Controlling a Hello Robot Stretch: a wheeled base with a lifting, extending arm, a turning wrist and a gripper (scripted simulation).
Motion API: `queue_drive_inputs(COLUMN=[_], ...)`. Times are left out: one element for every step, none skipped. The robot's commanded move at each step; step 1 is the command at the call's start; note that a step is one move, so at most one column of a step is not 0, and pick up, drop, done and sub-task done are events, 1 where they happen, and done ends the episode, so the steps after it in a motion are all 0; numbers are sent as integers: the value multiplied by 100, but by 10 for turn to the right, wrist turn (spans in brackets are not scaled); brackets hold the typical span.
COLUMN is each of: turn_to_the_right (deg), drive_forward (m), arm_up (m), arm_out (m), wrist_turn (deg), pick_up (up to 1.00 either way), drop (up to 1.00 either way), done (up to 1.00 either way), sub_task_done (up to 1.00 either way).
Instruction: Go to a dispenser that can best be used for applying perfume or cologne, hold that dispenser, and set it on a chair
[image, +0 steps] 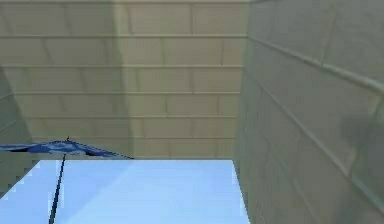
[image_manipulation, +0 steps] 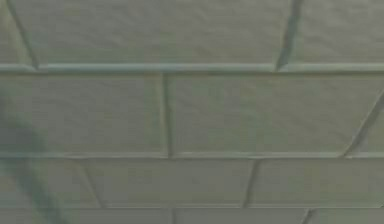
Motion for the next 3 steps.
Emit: queue_drive_inputs(turn_to_the_right=[-450,-450,-180], drive_forward=[0,0,0], arm_up=[0,0,0], arm_out=[0,0,0], wrist_turn=[0,0,0], pick_up=[0,0,0], drop=[0,0,0], done=[0,0,0], sub_task_done=[0,0,0])
